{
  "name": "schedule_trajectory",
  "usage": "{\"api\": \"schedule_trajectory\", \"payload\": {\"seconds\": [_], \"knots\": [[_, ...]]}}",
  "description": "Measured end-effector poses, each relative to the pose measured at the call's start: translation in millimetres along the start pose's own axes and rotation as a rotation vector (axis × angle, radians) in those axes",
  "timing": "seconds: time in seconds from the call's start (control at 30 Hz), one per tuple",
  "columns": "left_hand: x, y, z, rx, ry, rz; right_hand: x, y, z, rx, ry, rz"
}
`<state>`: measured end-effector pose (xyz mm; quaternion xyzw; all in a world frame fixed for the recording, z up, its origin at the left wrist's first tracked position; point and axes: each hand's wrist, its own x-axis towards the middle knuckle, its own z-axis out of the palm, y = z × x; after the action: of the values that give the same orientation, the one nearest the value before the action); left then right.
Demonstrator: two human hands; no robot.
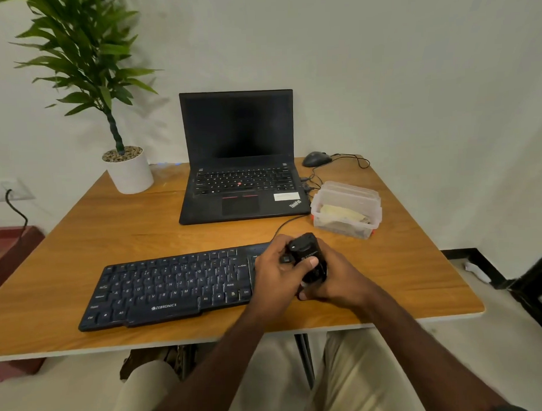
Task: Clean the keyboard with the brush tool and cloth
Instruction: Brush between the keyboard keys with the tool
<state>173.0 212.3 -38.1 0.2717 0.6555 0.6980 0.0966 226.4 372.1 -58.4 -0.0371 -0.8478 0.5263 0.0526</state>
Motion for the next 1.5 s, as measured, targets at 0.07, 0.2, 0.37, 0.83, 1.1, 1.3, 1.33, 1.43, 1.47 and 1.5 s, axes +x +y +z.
{"api": "schedule_trajectory", "payload": {"seconds": [0.07, 0.2, 0.37, 0.83, 1.1, 1.3, 1.33, 1.43, 1.47, 1.5], "knots": [[-3.3, 1.0, 1.8, -0.159, 0.060, -0.101, -0.7, -0.5, 0.8, 0.022, 0.009, 0.015], [-4.2, 9.4, -19.2, -0.286, 0.151, -0.101, -6.4, -1.1, 7.8, -0.013, 0.108, 0.010], [-3.9, 15.9, -58.4, -0.049, 0.136, -0.001, -8.7, -0.6, 16.8, -0.263, 0.172, -0.038], [1.4, 11.5, -19.8, -0.076, -0.137, -0.050, -10.7, -14.3, 31.2, -0.151, 0.270, -0.007], [2.1, 10.3, -40.8, -0.147, -0.092, -0.067, -7.9, -9.2, 32.7, -0.201, 0.268, -0.003], [9.0, 22.9, -48.6, 0.221, -0.117, 0.093, -9.7, -8.0, 34.6, -0.249, 0.280, -0.013], [12.0, 24.7, -55.2, 0.217, -0.081, 0.097, -10.0, -8.6, 34.5, -0.259, 0.286, -0.018], [14.6, 24.9, -68.5, 0.131, -0.025, 0.079, -10.2, -9.8, 34.8, -0.274, 0.293, -0.025], [12.4, 23.1, -66.9, 0.130, -0.049, 0.069, -10.0, -9.5, 35.0, -0.275, 0.294, -0.026], [8.6, 20.7, -62.0, 0.122, -0.091, 0.053, -10.0, -9.6, 35.0, -0.276, 0.291, -0.027]]}}
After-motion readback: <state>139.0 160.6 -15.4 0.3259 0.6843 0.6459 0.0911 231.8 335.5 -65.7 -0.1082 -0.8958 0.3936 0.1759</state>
